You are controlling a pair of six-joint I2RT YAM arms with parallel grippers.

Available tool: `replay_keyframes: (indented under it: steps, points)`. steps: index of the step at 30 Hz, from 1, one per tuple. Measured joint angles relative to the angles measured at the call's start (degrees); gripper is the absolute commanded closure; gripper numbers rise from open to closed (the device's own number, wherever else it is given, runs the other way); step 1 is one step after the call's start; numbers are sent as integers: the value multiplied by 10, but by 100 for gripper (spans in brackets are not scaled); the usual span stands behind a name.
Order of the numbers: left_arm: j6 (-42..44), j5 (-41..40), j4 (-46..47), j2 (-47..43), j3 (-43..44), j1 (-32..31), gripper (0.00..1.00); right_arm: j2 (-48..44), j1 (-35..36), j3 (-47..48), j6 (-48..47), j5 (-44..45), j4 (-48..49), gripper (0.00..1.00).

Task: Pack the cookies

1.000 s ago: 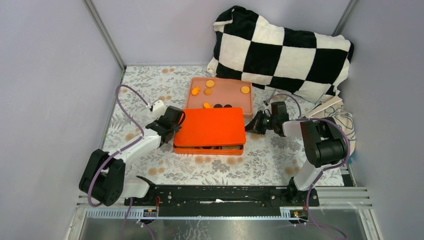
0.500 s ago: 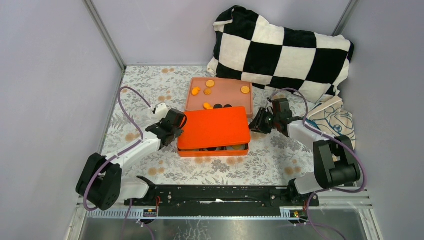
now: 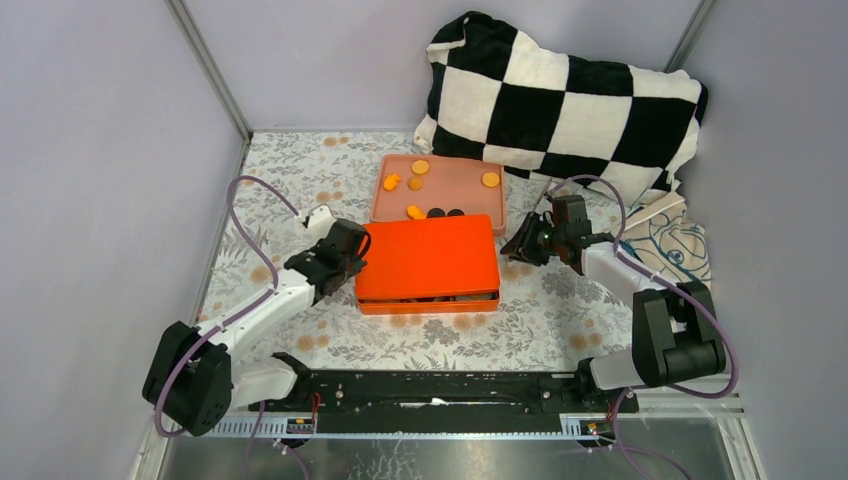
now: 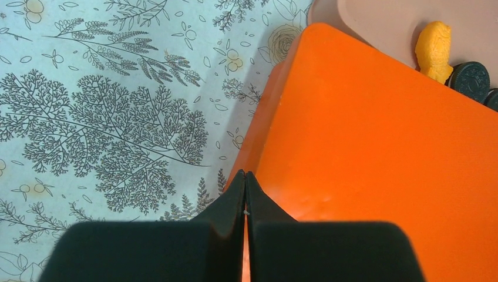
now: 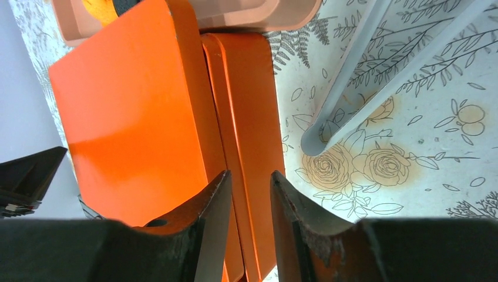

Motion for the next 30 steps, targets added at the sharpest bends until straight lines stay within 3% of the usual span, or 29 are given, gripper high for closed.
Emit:
replay_keyframes:
  steps: [5, 30]
  points:
    - [0, 2, 0, 5, 0, 0, 100, -20, -9, 4, 0, -4, 0, 62]
    - [1, 3, 5, 37, -4, 0, 100, 52, -20, 15, 7, -162, 75, 64]
